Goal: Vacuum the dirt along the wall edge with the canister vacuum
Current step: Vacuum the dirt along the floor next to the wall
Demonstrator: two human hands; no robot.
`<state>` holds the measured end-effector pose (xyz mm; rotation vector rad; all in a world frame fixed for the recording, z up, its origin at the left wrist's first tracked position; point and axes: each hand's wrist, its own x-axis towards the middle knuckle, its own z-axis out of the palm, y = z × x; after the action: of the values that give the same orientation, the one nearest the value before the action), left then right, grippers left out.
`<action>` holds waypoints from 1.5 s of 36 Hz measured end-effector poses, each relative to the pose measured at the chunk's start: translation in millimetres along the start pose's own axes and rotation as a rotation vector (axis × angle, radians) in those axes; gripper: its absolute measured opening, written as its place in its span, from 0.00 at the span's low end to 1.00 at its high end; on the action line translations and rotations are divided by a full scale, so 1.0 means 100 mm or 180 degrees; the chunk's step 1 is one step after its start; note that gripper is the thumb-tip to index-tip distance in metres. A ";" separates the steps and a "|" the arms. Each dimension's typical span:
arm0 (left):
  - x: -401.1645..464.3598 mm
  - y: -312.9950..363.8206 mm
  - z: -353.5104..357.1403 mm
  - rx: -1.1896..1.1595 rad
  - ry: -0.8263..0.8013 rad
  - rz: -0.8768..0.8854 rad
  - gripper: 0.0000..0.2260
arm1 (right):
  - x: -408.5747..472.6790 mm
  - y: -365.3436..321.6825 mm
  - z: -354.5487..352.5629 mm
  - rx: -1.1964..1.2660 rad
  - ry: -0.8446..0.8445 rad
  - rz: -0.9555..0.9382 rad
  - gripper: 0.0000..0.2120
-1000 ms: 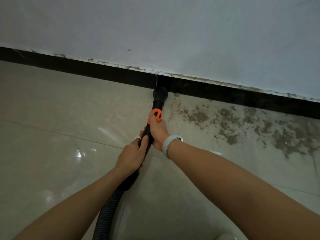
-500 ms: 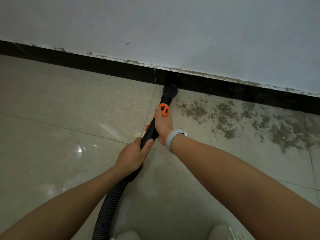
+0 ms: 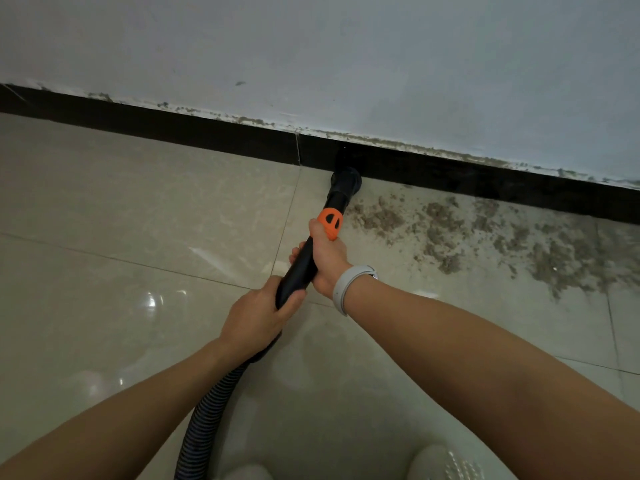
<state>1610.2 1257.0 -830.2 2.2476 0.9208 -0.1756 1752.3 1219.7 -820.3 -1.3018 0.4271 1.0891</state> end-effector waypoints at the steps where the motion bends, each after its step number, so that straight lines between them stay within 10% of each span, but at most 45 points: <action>1: -0.02 0.00 0.03 0.0080 -0.0045 0.0060 0.17 | 0.01 0.00 -0.03 -0.0005 0.0051 -0.0019 0.10; 33: 0.43 0.87 0.38 0.1084 -0.0821 0.1279 0.21 | -0.02 -0.50 -1.19 0.0647 0.0556 -0.0117 0.14; 54: -0.16 -0.05 -0.21 0.0247 0.0361 -0.0253 0.18 | -0.13 -0.09 0.22 -0.0283 -0.0426 0.0374 0.14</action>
<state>1592.5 1263.8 -811.7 2.3132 1.0811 -0.1224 1746.5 1235.5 -798.7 -1.2852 0.3616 1.2984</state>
